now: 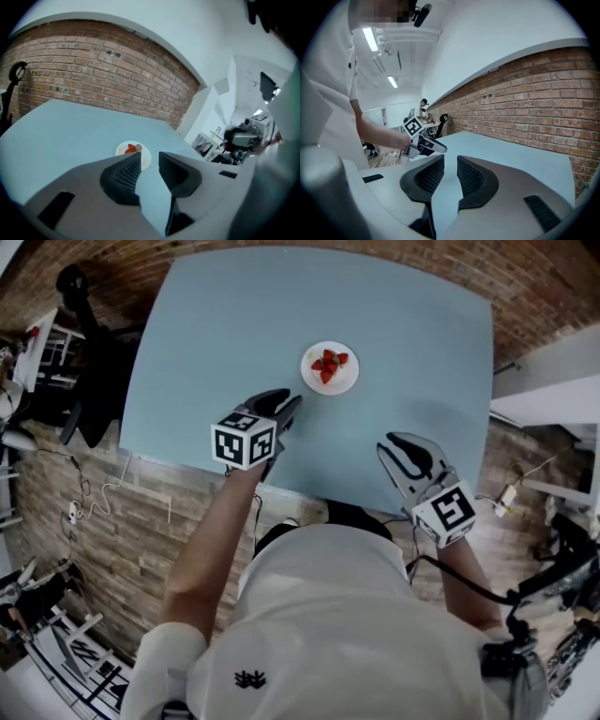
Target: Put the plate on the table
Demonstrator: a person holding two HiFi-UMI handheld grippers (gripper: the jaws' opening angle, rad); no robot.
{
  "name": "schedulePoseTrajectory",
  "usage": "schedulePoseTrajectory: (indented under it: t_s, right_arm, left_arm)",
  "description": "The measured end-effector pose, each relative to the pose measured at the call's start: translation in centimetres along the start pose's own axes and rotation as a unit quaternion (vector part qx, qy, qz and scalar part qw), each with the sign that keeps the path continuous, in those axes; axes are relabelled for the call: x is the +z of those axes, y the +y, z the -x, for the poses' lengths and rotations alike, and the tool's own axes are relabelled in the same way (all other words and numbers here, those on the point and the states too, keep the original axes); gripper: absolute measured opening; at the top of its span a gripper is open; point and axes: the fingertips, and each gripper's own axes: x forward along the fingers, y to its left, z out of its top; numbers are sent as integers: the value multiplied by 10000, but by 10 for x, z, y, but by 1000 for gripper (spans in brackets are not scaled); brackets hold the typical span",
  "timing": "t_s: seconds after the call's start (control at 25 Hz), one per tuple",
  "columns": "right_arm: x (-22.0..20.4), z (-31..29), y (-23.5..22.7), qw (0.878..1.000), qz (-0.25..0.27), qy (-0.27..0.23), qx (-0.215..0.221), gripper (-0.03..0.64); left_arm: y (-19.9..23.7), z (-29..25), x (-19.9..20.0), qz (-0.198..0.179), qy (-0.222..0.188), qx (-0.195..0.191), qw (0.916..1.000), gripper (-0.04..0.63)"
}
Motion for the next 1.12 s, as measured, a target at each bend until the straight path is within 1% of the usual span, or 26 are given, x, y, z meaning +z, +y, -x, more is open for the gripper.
schedulePoseTrajectory:
  t_s: [0.08, 0.16, 0.2, 0.28, 0.32, 0.36, 0.44, 0.56, 0.64, 0.76, 0.96, 1.12]
  right_arm:
    - [11, -4, 15, 9997, 52, -49, 235, 89]
    - [23, -8, 47, 9990, 249, -53, 374, 89]
    - [27, -9, 65, 9985, 348, -49, 412, 89]
    - [31, -11, 98, 9977, 509, -21, 436, 80]
    - [31, -11, 112, 9975, 560, 0, 430, 27]
    - [31, -11, 125, 9973, 592, 9, 429, 17]
    - [32, -11, 153, 9966, 671, -49, 478, 8]
    - [36, -8, 195, 9960, 756, -74, 470, 8]
    - [36, -3, 221, 9958, 801, -59, 441, 8]
    - [37, 9, 257, 9951, 885, -86, 422, 8]
    - [30, 29, 298, 9946, 937, -125, 432, 8]
    - [26, 38, 321, 9947, 930, -140, 422, 8]
  left_arm:
    - [-30, 36, 12, -84, -511, -496, 9974, 86]
    - [-57, 91, 20, -194, -1059, -953, 9896, 25]
    - [-68, 121, 20, -217, -1261, -1122, 9854, 0]
    - [-84, 169, 12, -150, -1484, -1359, 9794, 0]
    - [-89, 187, 6, -77, -1526, -1451, 9776, 0]
    - [-95, 203, -1, -21, -1533, -1528, 9763, 0]
    - [-106, 230, -17, -57, -1472, -1649, 9753, 0]
    - [-129, 270, -42, -228, -1296, -1829, 9743, 0]
    - [-147, 293, -59, -434, -1182, -1941, 9729, 0]
    - [-166, 318, -82, -727, -1138, -2008, 9703, 0]
    - [-188, 341, -103, -692, -1267, -2130, 9663, 0]
    - [-200, 355, -117, -779, -1278, -2181, 9644, 0]
